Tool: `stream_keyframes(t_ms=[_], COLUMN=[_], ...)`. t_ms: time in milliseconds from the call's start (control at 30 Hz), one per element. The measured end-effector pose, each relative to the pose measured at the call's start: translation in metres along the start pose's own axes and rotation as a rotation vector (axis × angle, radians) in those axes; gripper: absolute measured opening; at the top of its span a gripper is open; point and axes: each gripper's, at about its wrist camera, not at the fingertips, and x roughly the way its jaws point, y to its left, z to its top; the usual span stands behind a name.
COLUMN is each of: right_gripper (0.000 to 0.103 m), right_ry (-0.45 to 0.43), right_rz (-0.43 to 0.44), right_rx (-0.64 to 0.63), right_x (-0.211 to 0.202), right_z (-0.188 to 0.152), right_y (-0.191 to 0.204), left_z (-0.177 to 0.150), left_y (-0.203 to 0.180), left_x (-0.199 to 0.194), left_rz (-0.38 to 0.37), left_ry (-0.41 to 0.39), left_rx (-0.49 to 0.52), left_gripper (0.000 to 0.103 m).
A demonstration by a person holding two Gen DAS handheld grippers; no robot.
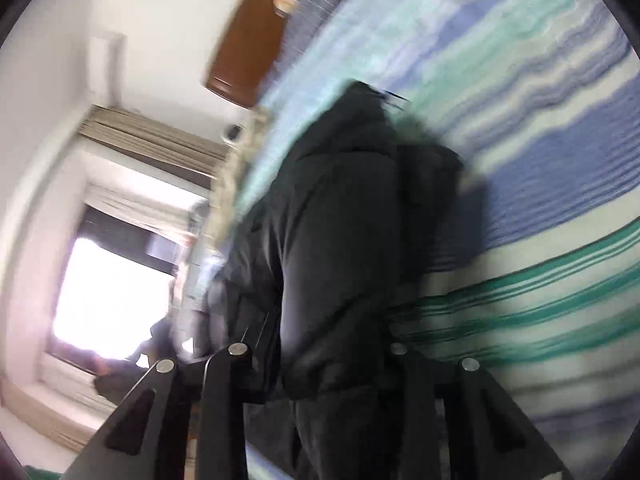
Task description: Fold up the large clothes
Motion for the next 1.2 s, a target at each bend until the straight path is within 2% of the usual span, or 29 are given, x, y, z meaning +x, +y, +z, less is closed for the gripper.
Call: stream_keyframes(t_ms=[67, 100, 167, 200, 267, 300, 367, 433, 500, 567, 600, 733, 800, 967, 1067, 1200], right_gripper=[0.029, 0.029, 0.029, 0.029, 0.029, 0.029, 0.029, 0.029, 0.029, 0.031, 0.032, 0.036, 0.037, 0.05, 0.061, 0.062], right_ry=[-0.025, -0.026, -0.027, -0.028, -0.028, -0.029, -0.025, -0.014, -0.004, 0.002, 0.0, -0.011, -0.048, -0.081, -0.074, -0.052], right_rz=[0.025, 0.005, -0.056, -0.097, -0.14, -0.166, -0.215, -0.257, -0.322, -0.35, -0.374, -0.433, -0.468, -0.519, -0.52, -0.505], right_rx=[-0.047, -0.088, -0.201, -0.27, -0.361, -0.407, -0.511, -0.589, -0.7, -0.755, -0.81, -0.963, -1.067, -1.242, -1.284, -1.327], right_x=[-0.004, 0.0, 0.013, 0.022, 0.042, 0.054, 0.085, 0.11, 0.148, 0.168, 0.183, 0.21, 0.217, 0.227, 0.227, 0.226], right_z=[0.002, 0.003, 0.0, -0.005, -0.016, -0.024, -0.048, -0.069, -0.104, -0.133, -0.15, -0.194, -0.213, -0.23, -0.244, -0.255], right_y=[0.043, 0.068, 0.12, 0.151, 0.195, 0.216, 0.251, 0.27, 0.289, 0.293, 0.297, 0.303, 0.307, 0.306, 0.315, 0.323], left_z=[0.003, 0.004, 0.014, 0.02, 0.029, 0.032, 0.038, 0.044, 0.054, 0.06, 0.063, 0.07, 0.074, 0.096, 0.101, 0.1], left_y=[0.002, 0.002, 0.016, 0.032, 0.067, 0.092, 0.133, 0.168, 0.195, 0.205, 0.207, 0.21, 0.209, 0.172, 0.162, 0.16], left_x=[-0.001, -0.001, -0.01, -0.023, -0.058, -0.083, -0.116, -0.139, -0.153, -0.153, -0.149, -0.129, -0.122, -0.122, -0.12, -0.126], left_rz=[-0.01, -0.016, -0.05, -0.09, -0.144, -0.16, -0.203, -0.315, -0.489, -0.578, -0.594, -0.623, -0.616, -0.506, -0.473, -0.466], left_ry=[0.01, 0.02, 0.084, 0.094, 0.027, -0.03, -0.093, -0.115, -0.094, -0.06, -0.046, 0.027, 0.051, 0.071, 0.079, 0.115], left_rx=[-0.009, -0.013, -0.043, -0.093, -0.175, -0.217, -0.285, -0.332, -0.341, -0.321, -0.309, -0.307, -0.297, -0.191, -0.167, -0.139], left_gripper=[0.089, 0.088, 0.081, 0.071, 0.072, 0.077, 0.084, 0.089, 0.094, 0.095, 0.095, 0.095, 0.095, 0.095, 0.091, 0.091])
